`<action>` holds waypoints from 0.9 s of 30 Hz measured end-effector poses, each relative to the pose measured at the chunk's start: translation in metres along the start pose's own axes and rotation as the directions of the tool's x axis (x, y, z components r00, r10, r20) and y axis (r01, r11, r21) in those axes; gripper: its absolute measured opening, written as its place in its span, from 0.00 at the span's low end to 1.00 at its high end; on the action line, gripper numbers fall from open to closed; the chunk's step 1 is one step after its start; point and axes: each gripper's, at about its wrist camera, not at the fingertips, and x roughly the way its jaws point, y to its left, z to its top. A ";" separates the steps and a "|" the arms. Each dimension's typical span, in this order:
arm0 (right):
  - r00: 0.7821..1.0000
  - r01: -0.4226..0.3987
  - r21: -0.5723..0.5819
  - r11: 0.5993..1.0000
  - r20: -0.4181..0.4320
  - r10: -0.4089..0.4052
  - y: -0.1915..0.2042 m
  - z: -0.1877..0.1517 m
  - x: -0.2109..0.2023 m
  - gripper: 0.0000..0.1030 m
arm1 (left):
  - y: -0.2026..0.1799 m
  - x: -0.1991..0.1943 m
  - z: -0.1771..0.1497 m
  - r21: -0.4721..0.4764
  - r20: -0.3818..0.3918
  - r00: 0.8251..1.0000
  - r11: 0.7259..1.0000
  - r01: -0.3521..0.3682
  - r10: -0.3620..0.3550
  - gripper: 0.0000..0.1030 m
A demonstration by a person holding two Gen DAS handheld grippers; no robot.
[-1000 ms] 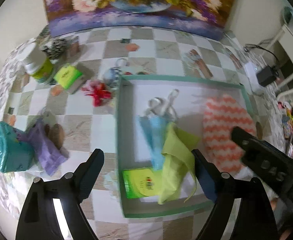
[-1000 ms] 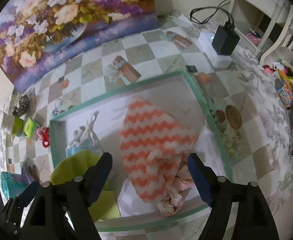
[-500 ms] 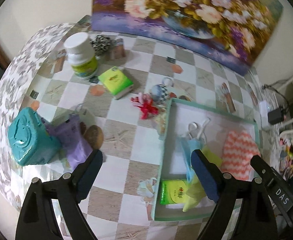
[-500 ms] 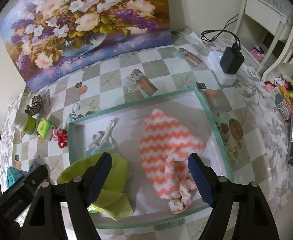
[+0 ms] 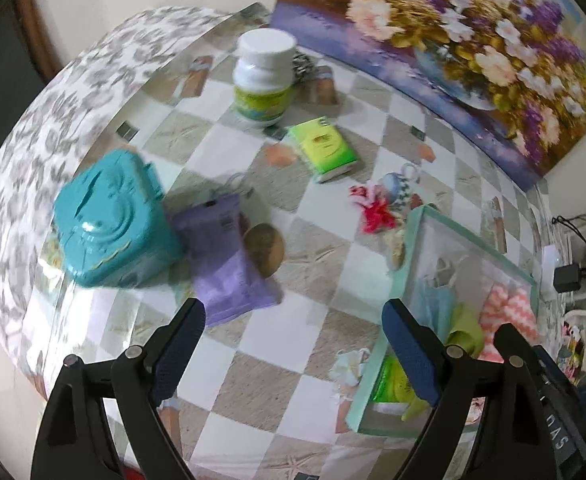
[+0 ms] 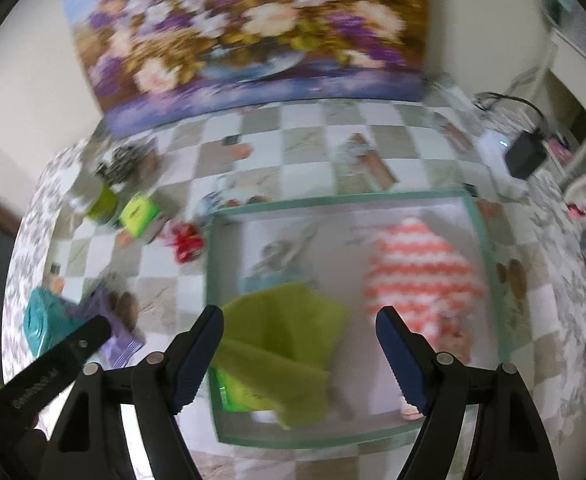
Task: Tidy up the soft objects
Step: 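Move both open tools back from the tray toward the purple packet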
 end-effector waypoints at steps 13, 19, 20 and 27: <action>0.996 -0.012 -0.122 0.992 -0.090 0.001 0.043 -0.025 0.032 0.79 | 0.040 0.027 -0.004 -0.122 -0.064 0.996 0.991 -0.062 0.054 0.88; 0.995 -0.006 -0.123 0.992 -0.102 -0.007 0.042 -0.025 0.038 0.79 | 0.048 0.045 0.000 -0.156 -0.083 0.992 0.982 -0.103 0.091 0.88; 0.995 -0.007 -0.124 0.992 -0.103 -0.006 0.042 -0.025 0.038 0.79 | 0.049 0.048 0.001 -0.160 -0.084 0.992 0.981 -0.110 0.098 0.88; 0.996 -0.005 -0.123 0.992 -0.085 -0.005 0.042 -0.023 0.039 0.79 | 0.044 0.061 0.003 -0.167 -0.078 0.990 0.977 -0.130 0.118 0.88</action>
